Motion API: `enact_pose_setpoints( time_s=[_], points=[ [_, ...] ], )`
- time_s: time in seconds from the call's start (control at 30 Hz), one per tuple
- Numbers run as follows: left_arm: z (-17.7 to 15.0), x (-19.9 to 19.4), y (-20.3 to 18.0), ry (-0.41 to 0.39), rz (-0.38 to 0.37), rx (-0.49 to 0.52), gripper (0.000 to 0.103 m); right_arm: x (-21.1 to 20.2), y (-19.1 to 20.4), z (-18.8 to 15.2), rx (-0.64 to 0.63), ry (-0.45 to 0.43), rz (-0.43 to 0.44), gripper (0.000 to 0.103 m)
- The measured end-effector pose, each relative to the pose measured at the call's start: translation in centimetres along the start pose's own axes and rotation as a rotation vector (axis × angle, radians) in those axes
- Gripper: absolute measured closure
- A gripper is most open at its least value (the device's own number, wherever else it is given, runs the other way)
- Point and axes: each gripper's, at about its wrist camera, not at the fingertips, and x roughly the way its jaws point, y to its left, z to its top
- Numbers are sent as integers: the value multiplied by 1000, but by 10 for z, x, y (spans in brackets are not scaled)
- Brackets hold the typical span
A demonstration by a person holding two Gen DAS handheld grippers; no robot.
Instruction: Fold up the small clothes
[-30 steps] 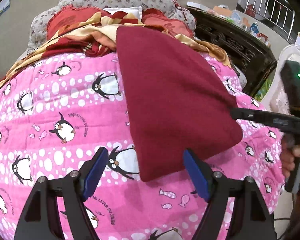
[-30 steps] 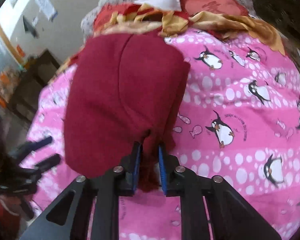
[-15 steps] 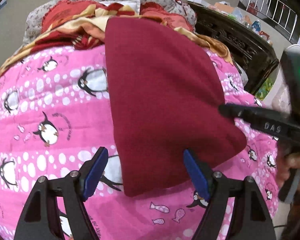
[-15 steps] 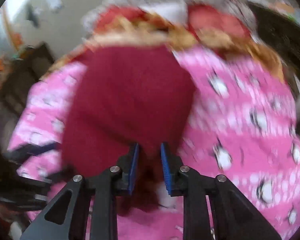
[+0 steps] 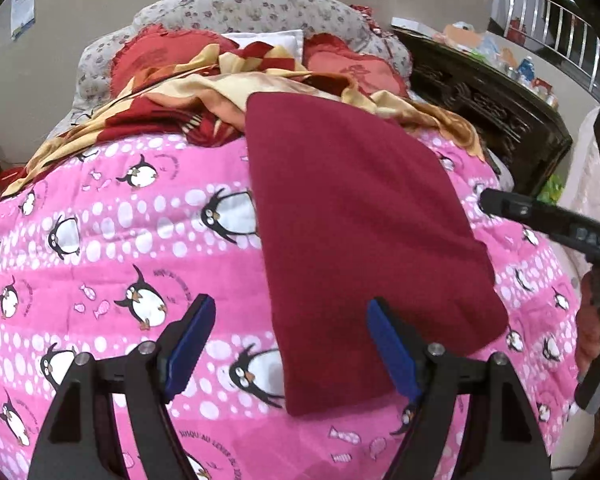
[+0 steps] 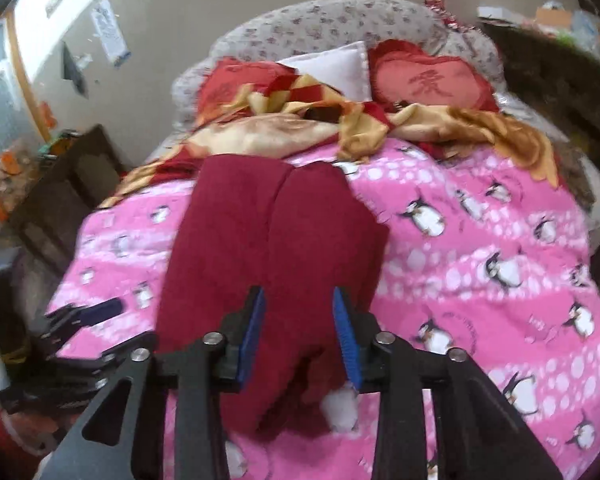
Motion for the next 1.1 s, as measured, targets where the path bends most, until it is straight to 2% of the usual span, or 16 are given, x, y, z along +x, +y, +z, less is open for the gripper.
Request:
enact_pose_setpoints(
  time_s=[0.13, 0.2, 0.27, 0.3, 0.33, 0.37, 0.47, 0.53, 0.6, 0.67, 0.73, 0.77, 0.87, 0.93, 1.0, 1.1],
  points=[
    [6, 7, -3, -2, -3, -3, 21, 33, -27, 8, 126, 46, -24, 34],
    [7, 12, -7, 0, -1, 4, 21, 49, -39, 13, 178, 74, -2, 34],
    [7, 17, -10, 4, 4, 10, 21, 61, -45, 18, 209, 84, 58, 34],
    [7, 20, -11, 8, 4, 11, 21, 63, -44, 21, 205, 81, 79, 39],
    [7, 22, -11, 11, 2, 8, 21, 63, -42, 24, 190, 75, 90, 55],
    [7, 23, -10, 13, 1, 5, 21, 63, -37, 27, 151, 67, 84, 63],
    [8, 29, -10, 23, -5, -1, 21, 57, -19, 36, 15, 24, 20, 69],
    [7, 35, -10, 31, -8, -6, 20, 59, -17, 39, -24, -4, -40, 70],
    [6, 39, -12, 34, -19, -10, 17, 76, -24, 36, -22, 16, -100, 70],
    [5, 41, -16, 37, -18, -8, 17, 84, -32, 33, 44, 30, -79, 70],
    [6, 41, -19, 41, -18, 6, 17, 75, -36, 33, 77, 19, -54, 69],
    [6, 40, -19, 41, -17, 11, 17, 69, -39, 33, 90, 17, -44, 64],
    [5, 41, -19, 42, -15, 21, 17, 39, -40, 32, 133, -7, -13, 60],
    [5, 42, -19, 45, -22, 9, 17, 23, -30, 27, 106, -21, 41, 58],
    [5, 43, -18, 44, -27, 2, 16, 22, -16, 16, 42, -3, 69, 52],
    [7, 40, -13, 40, -71, -23, 16, 50, -11, -3, -15, 78, -19, 47]
  ],
)
